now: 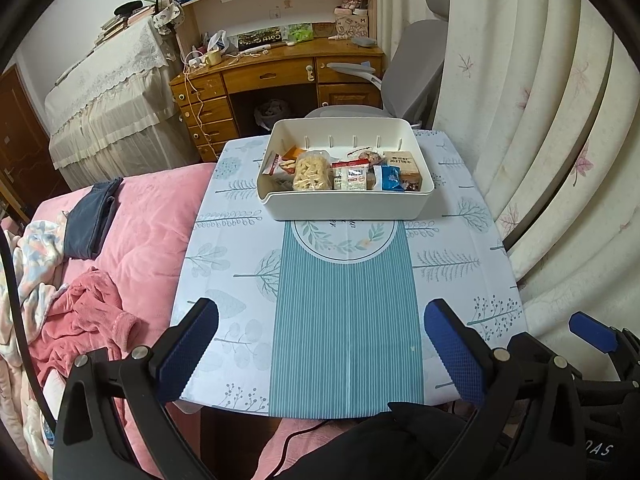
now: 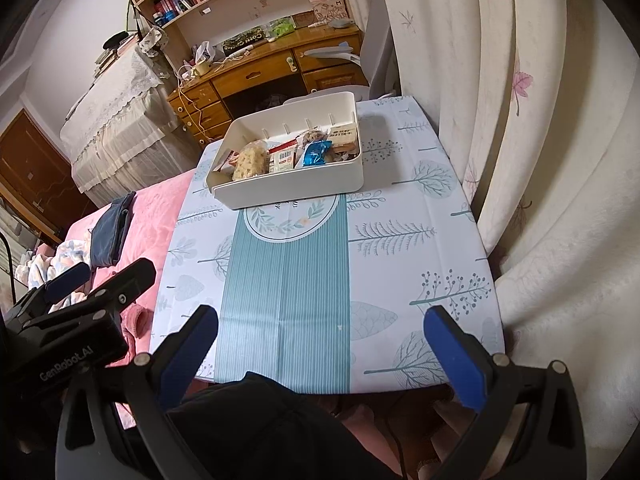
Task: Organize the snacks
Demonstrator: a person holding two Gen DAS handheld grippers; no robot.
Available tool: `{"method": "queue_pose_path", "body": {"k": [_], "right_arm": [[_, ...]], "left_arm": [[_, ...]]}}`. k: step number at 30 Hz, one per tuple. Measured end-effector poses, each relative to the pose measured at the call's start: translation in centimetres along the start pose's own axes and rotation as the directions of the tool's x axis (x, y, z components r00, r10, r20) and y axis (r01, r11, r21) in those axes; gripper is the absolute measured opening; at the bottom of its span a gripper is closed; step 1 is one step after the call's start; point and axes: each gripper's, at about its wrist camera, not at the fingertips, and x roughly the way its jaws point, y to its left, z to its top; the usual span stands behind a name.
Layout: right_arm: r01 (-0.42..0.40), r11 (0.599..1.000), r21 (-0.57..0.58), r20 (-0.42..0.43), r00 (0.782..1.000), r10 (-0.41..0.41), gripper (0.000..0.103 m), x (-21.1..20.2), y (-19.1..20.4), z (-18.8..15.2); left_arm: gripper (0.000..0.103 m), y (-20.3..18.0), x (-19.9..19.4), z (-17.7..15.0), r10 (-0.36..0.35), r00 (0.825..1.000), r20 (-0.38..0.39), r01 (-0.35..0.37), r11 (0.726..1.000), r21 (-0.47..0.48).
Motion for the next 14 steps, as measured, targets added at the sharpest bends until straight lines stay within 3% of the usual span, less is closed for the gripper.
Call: {"method": "queue_pose_path", "body": {"k": [14], "right_arm": [[-0.002, 1.000, 0.005, -0.006, 1.000, 0.002, 0.103, 0.20, -0.22, 0.12]], "left_arm": [[0.102, 0.07, 0.08, 0.03, -0.001, 1.000, 0.000, 0.001, 1.000, 0.002]]}}
